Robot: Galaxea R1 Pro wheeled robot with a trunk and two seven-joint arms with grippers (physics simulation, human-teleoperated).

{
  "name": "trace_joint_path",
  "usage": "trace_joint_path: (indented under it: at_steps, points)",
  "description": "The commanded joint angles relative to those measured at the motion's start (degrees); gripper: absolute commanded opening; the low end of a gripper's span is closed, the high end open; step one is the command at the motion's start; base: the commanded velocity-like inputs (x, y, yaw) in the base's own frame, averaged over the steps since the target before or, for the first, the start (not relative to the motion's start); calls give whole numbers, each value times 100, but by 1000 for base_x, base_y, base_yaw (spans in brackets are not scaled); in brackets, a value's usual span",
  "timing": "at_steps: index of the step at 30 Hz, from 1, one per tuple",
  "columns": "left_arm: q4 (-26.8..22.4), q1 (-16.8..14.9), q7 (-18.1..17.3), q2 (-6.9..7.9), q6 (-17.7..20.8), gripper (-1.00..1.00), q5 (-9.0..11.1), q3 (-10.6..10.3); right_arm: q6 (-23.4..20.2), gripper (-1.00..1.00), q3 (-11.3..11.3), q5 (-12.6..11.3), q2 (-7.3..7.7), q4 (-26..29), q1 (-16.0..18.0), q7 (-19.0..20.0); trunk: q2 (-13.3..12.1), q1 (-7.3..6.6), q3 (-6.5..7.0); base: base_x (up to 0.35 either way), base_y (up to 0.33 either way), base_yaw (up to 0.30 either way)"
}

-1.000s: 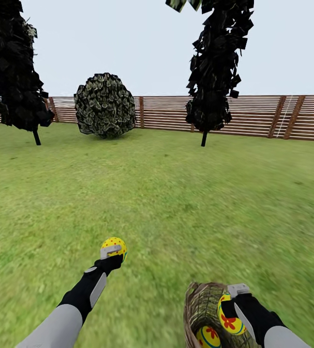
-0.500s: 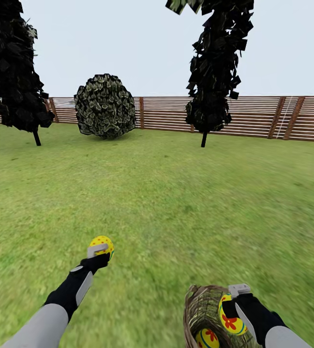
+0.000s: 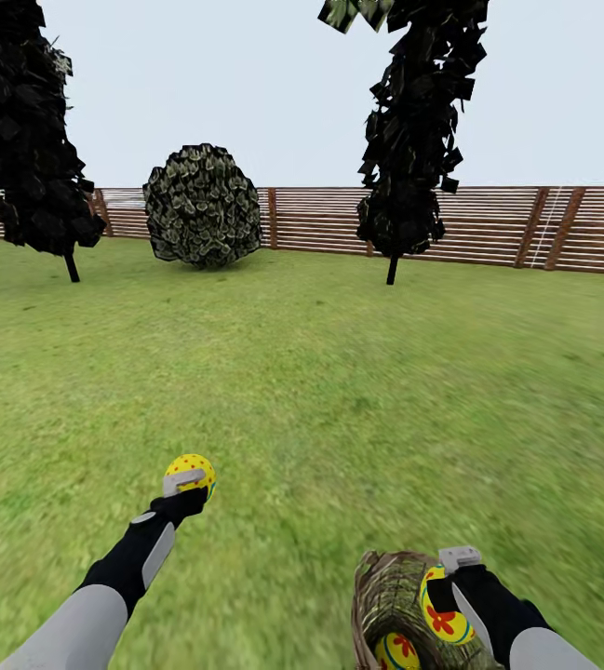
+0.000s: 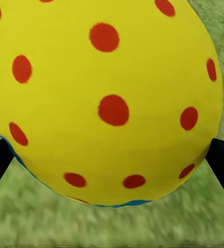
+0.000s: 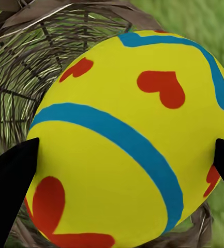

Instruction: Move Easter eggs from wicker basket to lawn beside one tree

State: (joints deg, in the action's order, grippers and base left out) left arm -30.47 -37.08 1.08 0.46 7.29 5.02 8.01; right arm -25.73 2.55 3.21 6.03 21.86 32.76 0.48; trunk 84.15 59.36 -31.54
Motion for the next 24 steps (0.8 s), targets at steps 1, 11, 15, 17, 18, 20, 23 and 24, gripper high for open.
trace_joint_path:
  at_steps: [1,11,15,17,18,20,23,24]
  points:
    - [-11,-1,13,-2,35,-100,52,-1,-37,-100,26,31,4,11,2,5,-38,-25,13,-199,-48,0]
    - [-13,-1,15,-18,25,-100,70,-16,-37,-100,26,39,-17,11,0,5,-439,-245,192,-18,-5,0]
    - [-6,-1,9,-21,27,-100,70,-26,-37,-100,26,40,-23,11,1,5,-600,-333,264,-263,0,0]
    - [-13,-1,14,-22,23,-100,76,-17,-37,-100,31,40,-23,11,0,5,-680,-377,300,-285,0,0]
    - [-16,-1,10,-21,23,-100,77,-13,-37,-100,30,40,-23,11,-1,5,-720,-399,318,-100,0,0]
    - [-7,-1,7,-27,19,-100,72,-25,-37,-100,27,40,-23,11,-1,5,-800,-443,354,-56,-25,0]
    - [4,-1,6,-36,18,-100,70,-36,-37,-100,26,40,-23,11,2,5,-880,-487,390,-188,-147,0]
    - [5,-1,6,-36,18,-100,70,-36,-37,-100,26,40,-23,11,2,5,-880,-487,390,-231,-185,0]
